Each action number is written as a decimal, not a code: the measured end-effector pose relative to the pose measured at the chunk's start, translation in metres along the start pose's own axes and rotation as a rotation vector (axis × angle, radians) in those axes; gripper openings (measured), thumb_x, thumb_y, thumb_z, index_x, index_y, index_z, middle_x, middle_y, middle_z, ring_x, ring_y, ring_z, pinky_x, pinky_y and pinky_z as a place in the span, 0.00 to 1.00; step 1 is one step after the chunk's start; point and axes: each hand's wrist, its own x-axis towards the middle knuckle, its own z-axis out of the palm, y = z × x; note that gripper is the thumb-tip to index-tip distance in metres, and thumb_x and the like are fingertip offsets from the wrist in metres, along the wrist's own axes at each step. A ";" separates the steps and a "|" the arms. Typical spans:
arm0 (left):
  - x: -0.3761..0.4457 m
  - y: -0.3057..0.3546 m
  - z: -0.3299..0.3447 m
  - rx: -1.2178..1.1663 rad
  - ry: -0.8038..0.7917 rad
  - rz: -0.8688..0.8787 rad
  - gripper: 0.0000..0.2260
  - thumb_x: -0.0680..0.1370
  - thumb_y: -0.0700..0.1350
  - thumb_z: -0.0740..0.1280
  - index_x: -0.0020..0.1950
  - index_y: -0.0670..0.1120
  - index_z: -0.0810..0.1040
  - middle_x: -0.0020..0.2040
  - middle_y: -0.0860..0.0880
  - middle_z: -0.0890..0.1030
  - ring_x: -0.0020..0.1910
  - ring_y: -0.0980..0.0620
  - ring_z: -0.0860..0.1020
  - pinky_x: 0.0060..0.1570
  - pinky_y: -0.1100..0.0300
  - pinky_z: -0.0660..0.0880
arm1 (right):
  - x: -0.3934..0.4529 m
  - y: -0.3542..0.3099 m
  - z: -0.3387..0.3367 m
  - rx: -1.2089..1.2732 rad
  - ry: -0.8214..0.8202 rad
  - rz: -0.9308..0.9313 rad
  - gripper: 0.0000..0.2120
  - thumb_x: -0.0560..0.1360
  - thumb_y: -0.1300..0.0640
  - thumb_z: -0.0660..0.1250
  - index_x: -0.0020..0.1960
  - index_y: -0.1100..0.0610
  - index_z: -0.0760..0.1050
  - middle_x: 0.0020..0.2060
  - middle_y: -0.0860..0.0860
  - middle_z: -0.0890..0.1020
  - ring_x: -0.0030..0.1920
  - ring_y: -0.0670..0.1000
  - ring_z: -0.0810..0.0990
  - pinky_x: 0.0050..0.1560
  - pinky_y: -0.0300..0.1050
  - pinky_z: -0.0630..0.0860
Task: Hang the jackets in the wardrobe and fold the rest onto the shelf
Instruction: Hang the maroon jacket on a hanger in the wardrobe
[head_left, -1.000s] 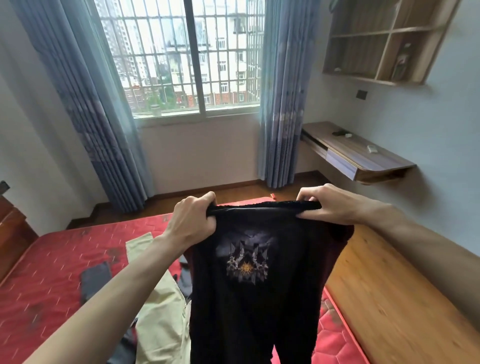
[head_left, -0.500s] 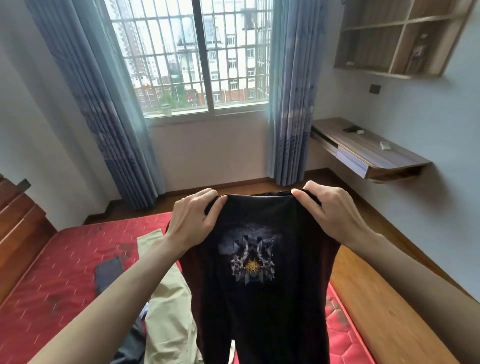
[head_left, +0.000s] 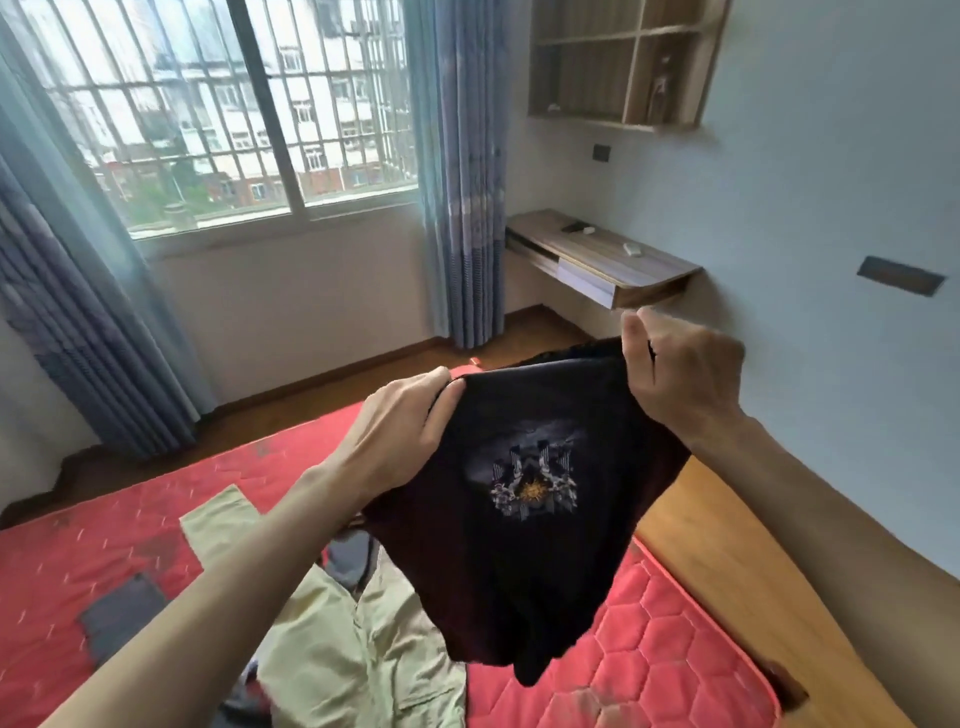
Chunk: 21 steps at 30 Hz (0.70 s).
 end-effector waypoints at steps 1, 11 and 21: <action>-0.001 0.001 0.002 0.028 0.024 0.022 0.18 0.87 0.59 0.52 0.40 0.51 0.63 0.33 0.57 0.70 0.32 0.52 0.70 0.34 0.50 0.68 | -0.004 -0.002 -0.009 -0.053 0.007 0.002 0.30 0.88 0.44 0.46 0.35 0.57 0.71 0.27 0.47 0.65 0.24 0.49 0.63 0.33 0.32 0.49; 0.014 0.082 0.029 -0.007 0.153 0.174 0.20 0.85 0.57 0.58 0.40 0.46 0.66 0.32 0.51 0.74 0.27 0.42 0.73 0.30 0.51 0.70 | -0.053 0.000 -0.131 -0.438 -0.012 0.143 0.25 0.86 0.44 0.52 0.36 0.56 0.70 0.24 0.49 0.69 0.24 0.51 0.61 0.31 0.33 0.49; 0.005 0.220 0.063 -0.205 0.150 0.382 0.18 0.86 0.52 0.63 0.41 0.45 0.67 0.33 0.51 0.70 0.28 0.44 0.69 0.27 0.52 0.67 | -0.119 0.008 -0.285 -0.630 0.041 0.305 0.23 0.86 0.47 0.57 0.33 0.51 0.60 0.24 0.42 0.56 0.21 0.52 0.60 0.28 0.36 0.51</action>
